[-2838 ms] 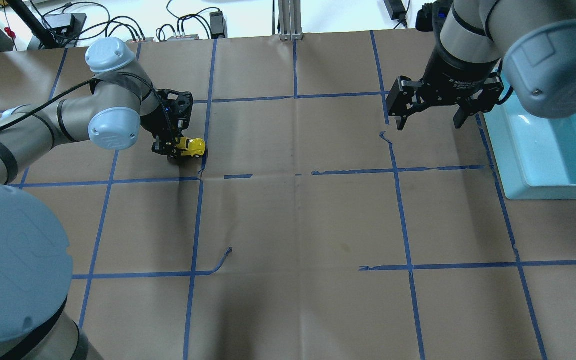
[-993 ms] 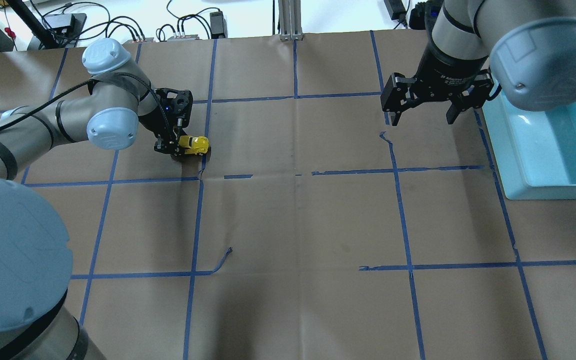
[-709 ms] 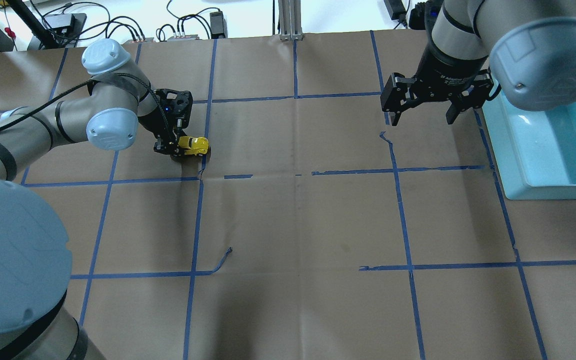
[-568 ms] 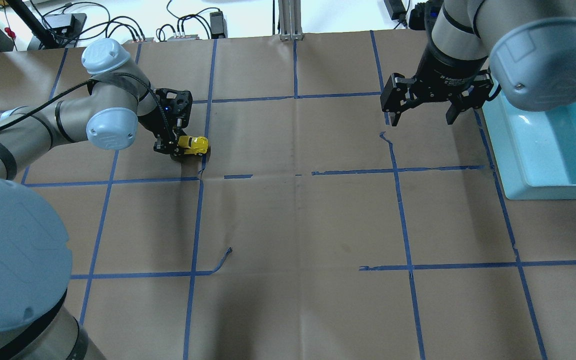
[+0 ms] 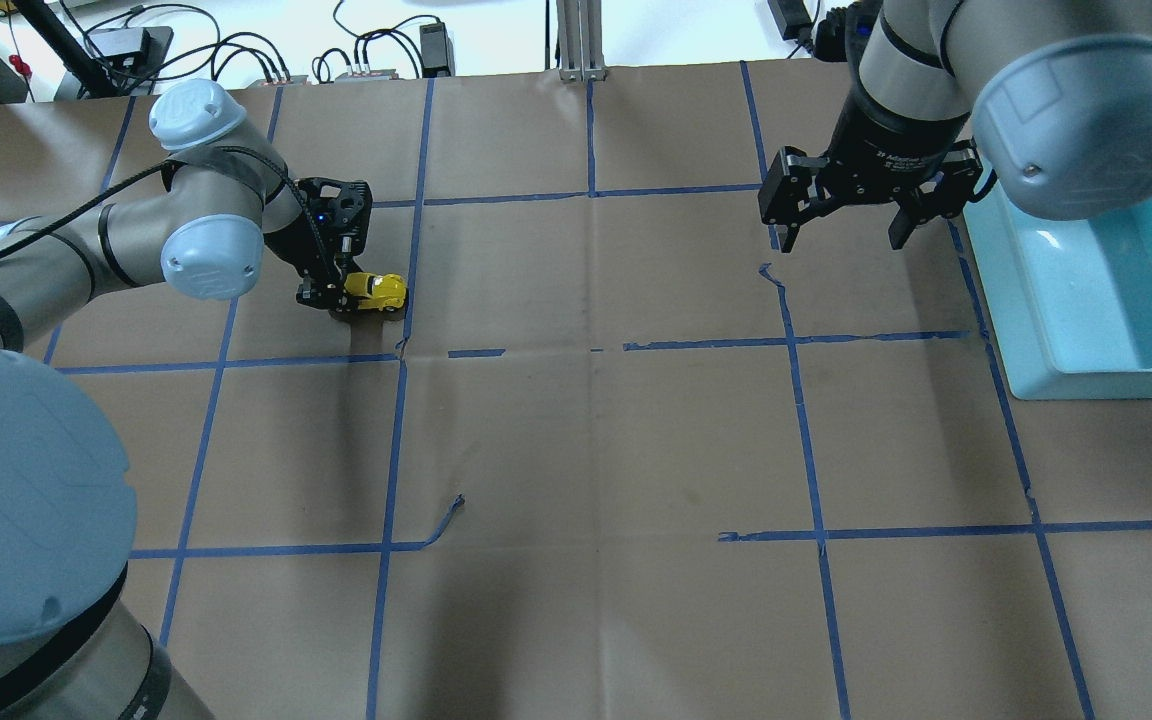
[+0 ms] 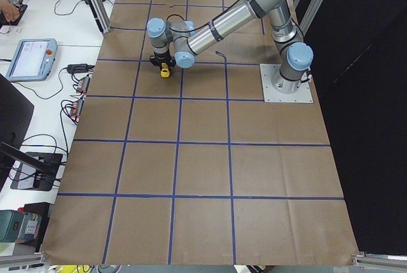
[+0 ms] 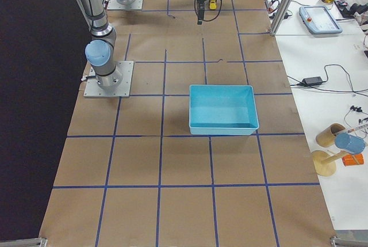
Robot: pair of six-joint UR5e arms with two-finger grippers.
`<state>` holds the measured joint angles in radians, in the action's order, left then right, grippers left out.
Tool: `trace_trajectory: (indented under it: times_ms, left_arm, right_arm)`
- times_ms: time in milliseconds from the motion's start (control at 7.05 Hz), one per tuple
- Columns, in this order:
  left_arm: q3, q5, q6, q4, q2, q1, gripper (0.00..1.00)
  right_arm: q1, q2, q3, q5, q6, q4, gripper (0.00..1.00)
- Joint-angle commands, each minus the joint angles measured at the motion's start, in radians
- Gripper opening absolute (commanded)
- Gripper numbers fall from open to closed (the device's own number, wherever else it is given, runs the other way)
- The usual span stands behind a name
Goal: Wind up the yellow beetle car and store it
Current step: 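Drag the held car backward along the table with the left gripper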
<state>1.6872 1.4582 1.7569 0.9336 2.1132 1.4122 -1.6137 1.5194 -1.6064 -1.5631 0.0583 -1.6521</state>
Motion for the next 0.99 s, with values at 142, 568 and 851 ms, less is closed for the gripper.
trace_trajectory:
  times_ms: [142, 568, 851]
  left_arm:
    - [0.002, -0.001, 0.003, -0.001, 0.001, -0.006, 0.0]
    - [0.003, -0.001, 0.025, 0.001, -0.001, -0.033, 0.0]
    - [0.006, -0.001, 0.05, 0.001, -0.001, -0.048, 0.0]
  right_arm:
    - [0.0, 0.002, 0.002, 0.002, 0.005, -0.006, 1.0]
    - [-0.002, 0.002, 0.005, 0.002, 0.008, -0.008, 1.0]
    - [-0.003, 0.001, 0.005, 0.017, 0.009, -0.009, 1.0]
